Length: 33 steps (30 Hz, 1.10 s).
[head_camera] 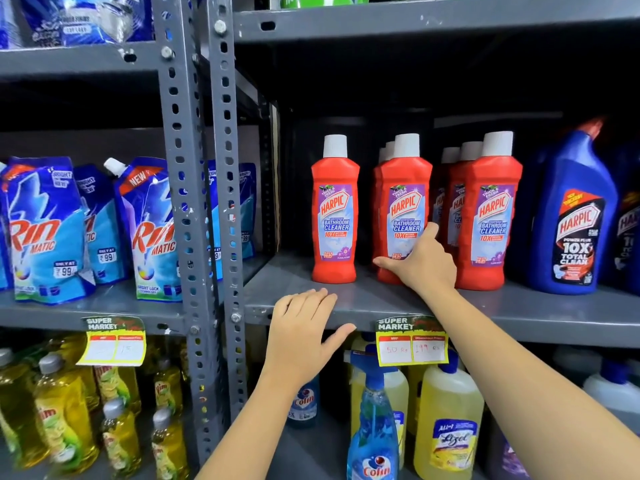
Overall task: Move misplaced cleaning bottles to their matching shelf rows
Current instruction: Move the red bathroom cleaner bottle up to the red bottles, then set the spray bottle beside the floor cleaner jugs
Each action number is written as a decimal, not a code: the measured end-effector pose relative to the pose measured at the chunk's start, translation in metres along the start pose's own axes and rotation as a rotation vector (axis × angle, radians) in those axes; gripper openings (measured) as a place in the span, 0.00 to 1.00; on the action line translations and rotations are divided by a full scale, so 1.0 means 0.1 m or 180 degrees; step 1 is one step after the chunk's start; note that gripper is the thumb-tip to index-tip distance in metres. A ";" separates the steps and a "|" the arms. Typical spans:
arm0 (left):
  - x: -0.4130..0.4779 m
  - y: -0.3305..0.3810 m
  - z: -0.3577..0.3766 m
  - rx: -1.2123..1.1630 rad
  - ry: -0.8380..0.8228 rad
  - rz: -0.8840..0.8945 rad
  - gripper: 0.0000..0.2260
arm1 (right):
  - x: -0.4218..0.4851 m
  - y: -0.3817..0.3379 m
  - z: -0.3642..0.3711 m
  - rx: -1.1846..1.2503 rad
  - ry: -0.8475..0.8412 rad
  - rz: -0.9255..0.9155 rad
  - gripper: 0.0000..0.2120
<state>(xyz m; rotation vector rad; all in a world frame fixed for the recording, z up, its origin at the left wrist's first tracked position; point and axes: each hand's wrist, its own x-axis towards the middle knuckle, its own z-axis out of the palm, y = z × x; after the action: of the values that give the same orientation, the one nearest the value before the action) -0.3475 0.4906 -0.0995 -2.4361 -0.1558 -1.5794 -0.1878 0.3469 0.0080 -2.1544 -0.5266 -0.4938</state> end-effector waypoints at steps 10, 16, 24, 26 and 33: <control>-0.33 0.14 -0.14 -0.0292 -0.0125 -0.0128 0.23 | -0.67 0.07 -0.44 0.1980 0.1593 -0.0605 0.25; -1.63 0.29 0.10 -0.0434 -0.1143 -0.0274 0.23 | -1.84 0.93 0.22 0.2165 0.1031 -0.0970 0.08; -2.67 0.30 0.37 -0.0138 -0.3152 -0.0697 0.29 | -2.16 1.80 1.06 0.1222 -0.0829 0.0111 0.15; -2.87 0.27 0.39 -0.0252 -0.3473 -0.0776 0.30 | -2.16 1.92 1.18 0.0822 -0.1113 0.0121 0.26; -3.08 0.20 0.40 -0.0375 -0.3457 -0.0709 0.29 | -2.31 2.10 1.47 0.0480 -0.1817 0.0387 0.35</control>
<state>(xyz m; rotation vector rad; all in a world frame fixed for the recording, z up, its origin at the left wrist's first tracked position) -0.4346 0.4930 -0.3983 -3.1593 -0.5232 -0.1421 -0.2461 0.3034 -0.3295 -2.1517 -0.7079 0.2365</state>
